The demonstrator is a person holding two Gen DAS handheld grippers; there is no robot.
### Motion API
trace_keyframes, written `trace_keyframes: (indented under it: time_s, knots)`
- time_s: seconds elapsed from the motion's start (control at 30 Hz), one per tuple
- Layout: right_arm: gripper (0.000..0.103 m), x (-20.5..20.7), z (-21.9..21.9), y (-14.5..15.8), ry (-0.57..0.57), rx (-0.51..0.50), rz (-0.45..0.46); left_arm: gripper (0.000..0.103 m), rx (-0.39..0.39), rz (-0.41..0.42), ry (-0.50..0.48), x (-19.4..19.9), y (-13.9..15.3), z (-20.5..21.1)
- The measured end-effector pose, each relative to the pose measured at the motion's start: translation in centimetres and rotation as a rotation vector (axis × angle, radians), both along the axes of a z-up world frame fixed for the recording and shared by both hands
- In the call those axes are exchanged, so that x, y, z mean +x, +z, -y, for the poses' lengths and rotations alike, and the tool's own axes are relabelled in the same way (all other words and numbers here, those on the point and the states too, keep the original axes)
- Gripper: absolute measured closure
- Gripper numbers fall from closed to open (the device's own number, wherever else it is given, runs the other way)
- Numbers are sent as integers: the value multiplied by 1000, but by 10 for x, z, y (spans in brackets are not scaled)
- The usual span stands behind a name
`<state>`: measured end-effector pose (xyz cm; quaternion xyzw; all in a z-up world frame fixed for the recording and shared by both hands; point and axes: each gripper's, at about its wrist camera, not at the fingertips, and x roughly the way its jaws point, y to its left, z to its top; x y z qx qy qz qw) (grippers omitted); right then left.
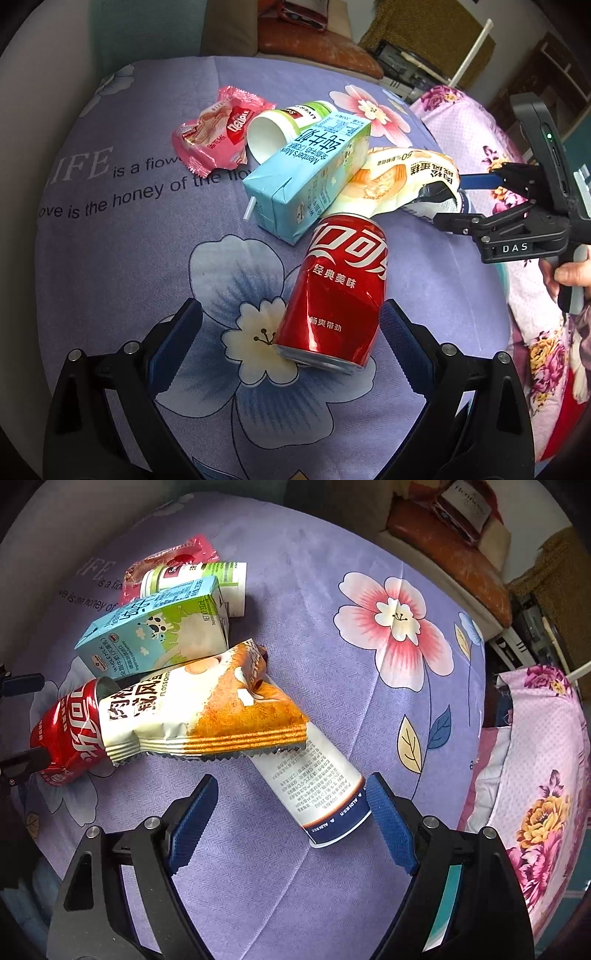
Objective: Collect trash
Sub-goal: 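Grasp the red Coca-Cola can with the left gripper while the right gripper grasps the white paper cup, then carry the red can and white cup over the teal wastebasket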
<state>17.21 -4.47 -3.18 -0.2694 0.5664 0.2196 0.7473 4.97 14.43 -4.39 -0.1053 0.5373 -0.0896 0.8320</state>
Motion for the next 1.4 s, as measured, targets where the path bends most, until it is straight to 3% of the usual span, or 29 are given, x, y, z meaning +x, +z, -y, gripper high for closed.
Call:
trace_keyframes:
  time_s: [0.17,0.3,0.43,0.8,0.87,0.93,0.97,1.2,1.4]
  knots:
    - [37,14,-6,-16,41,-11,-38,7,-10,-26,-9,10,-7,3]
    - [38,18,-4,-24,23,14,-67,7,-11,-39,-34,16,-12,12]
    - [49,10,2,-28,-2,32,-127,7,16,-45,-59,21,-18,24]
    - [51,-36,51,-27,-174,170,-215,7,60,-39,-77,27,-28,51]
    - [51,-44,57,-28,-194,184,-231,14,75,-25,-78,25,-28,55]
    - [51,-54,61,-29,-197,189,-237,47,108,-5,-86,22,-25,63]
    - [51,-56,61,-29,-195,187,-237,54,104,-3,-91,21,-25,65]
    - [50,-57,51,-34,-200,166,-205,54,59,-15,-108,9,-25,69]
    - [52,-67,58,-32,-261,224,-160,47,80,-11,-76,9,-25,77]
